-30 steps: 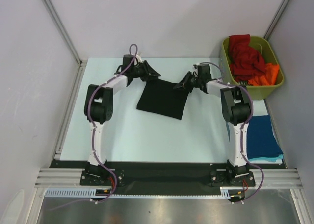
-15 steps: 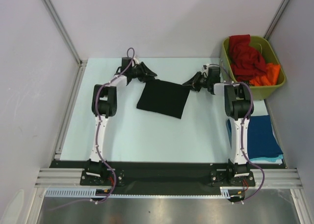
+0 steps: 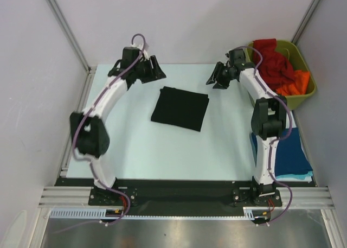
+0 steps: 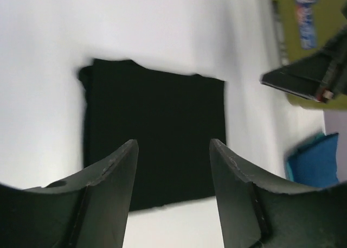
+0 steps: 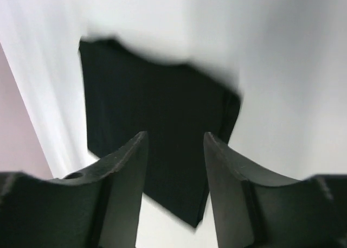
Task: Fold and stack the t-shirts
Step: Fold the tshirt, then neatly place the folded tshirt to the corner
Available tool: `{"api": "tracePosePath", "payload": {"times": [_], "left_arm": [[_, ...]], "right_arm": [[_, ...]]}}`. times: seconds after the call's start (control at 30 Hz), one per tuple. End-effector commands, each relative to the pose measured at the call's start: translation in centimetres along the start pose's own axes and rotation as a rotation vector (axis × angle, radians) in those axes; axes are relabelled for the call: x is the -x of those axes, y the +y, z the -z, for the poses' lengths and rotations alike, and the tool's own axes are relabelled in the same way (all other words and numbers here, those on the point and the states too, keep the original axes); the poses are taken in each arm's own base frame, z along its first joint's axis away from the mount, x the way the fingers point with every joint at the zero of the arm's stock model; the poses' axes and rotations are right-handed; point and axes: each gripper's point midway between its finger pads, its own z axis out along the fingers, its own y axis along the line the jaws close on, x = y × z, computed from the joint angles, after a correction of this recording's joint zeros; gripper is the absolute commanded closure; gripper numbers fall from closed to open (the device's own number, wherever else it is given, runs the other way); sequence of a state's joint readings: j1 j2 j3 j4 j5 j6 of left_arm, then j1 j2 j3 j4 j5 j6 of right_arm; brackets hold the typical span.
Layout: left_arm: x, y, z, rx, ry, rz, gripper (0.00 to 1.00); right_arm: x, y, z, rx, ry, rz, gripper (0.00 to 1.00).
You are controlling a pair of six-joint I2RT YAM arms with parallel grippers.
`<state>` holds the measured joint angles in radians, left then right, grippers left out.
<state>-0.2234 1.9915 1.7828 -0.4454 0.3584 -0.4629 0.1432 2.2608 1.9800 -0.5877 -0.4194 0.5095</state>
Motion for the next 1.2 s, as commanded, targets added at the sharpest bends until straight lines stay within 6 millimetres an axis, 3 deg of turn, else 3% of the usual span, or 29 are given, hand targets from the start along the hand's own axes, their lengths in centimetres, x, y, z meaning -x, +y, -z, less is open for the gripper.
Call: {"api": "tracePosePath", "payload": {"times": [0.0,0.03,0.07,0.1,0.13,0.17,0.2,0.23,0.27,0.3,0.33,0.37,0.4,0.43,0.57,0.63,0.67,0.7,0.77,0.87,1.17], "left_arm": [[-4.1,-5.1,6.7,0.057,-0.017,-0.161,0.38],[-7.3,-4.6,6.9,0.057,0.022,-0.13,0.39],[-8.8,-5.3,7.6,0.038,0.022,-0.109,0.39],[-9.6,-7.9,9.9,-0.014,-0.022,-0.057,0.39],[-12.5,-7.1,9.5,-0.016,-0.004,-0.013,0.4],[-14.3,-8.4,9.8,-0.057,0.003,0.095,0.4],[-14.4,-10.0,11.6,-0.14,-0.041,0.154,0.41],[-16.6,-9.5,10.9,-0.195,-0.052,0.222,0.41],[-17.3,-10.2,11.3,-0.248,-0.075,0.29,0.4],[-18.4,-11.3,11.5,-0.298,-0.066,0.415,0.39],[-18.8,-11.2,11.7,-0.339,-0.12,0.466,0.37],[-19.7,-11.9,11.8,-0.359,-0.105,0.535,0.33],[-20.4,-11.8,11.5,-0.356,-0.099,0.562,0.32],[-20.3,-11.8,11.0,-0.355,-0.111,0.593,0.31],[-21.9,-12.4,9.1,-0.387,-0.072,0.826,0.31],[-21.4,-11.7,8.6,-0.417,-0.137,0.917,0.32],[-22.3,-10.5,7.0,-0.371,-0.141,0.974,0.32],[-21.7,-11.2,6.8,-0.41,-0.149,0.989,0.32],[-23.0,-10.5,4.4,-0.359,-0.122,1.018,0.32],[-23.4,-10.8,2.8,-0.348,-0.138,1.082,0.31],[-24.3,-11.9,-0.7,-0.274,-0.141,1.115,0.25]], "right_arm": [[-2.7,3.4,9.1,-0.121,0.001,0.106,0.48],[-4.4,1.9,9.3,-0.176,0.025,0.08,0.45],[-5.4,2.5,10.2,-0.181,0.015,0.092,0.42],[-5.6,3.5,12.4,-0.17,-0.028,0.107,0.36],[-7.3,2.3,12.7,-0.213,-0.014,0.104,0.33],[-8.2,3.0,13.3,-0.213,-0.027,0.127,0.3],[-8.5,3.8,15.1,-0.202,-0.064,0.152,0.07],[-8.9,3.7,15.7,-0.215,-0.08,0.161,0.0],[-10.5,2.8,15.1,-0.204,-0.057,0.13,0.0],[-10.5,2.2,15.6,-0.162,-0.066,0.075,0.0],[-11.6,3.6,16.7,-0.035,-0.035,0.032,0.0],[-12.9,2.2,15.9,-0.005,-0.021,-0.049,0.0],[-12.9,1.9,16.3,0.028,-0.032,-0.06,0.0],[-13.0,2.2,17.2,0.051,-0.065,-0.041,0.0],[-14.8,1.1,17.4,0.027,-0.03,-0.008,0.0],[-15.2,1.1,17.3,0.036,-0.009,-0.008,0.0],[-15.3,0.9,16.9,0.034,0.004,-0.01,0.0],[-15.3,0.7,16.7,0.033,0.007,-0.004,0.0],[-15.1,0.1,15.9,0.019,0.008,0.002,0.0],[-14.8,-1.1,14.5,0.002,0.011,-0.013,0.0],[-14.0,-2.6,12.7,-0.035,0.008,-0.031,0.0]]}}
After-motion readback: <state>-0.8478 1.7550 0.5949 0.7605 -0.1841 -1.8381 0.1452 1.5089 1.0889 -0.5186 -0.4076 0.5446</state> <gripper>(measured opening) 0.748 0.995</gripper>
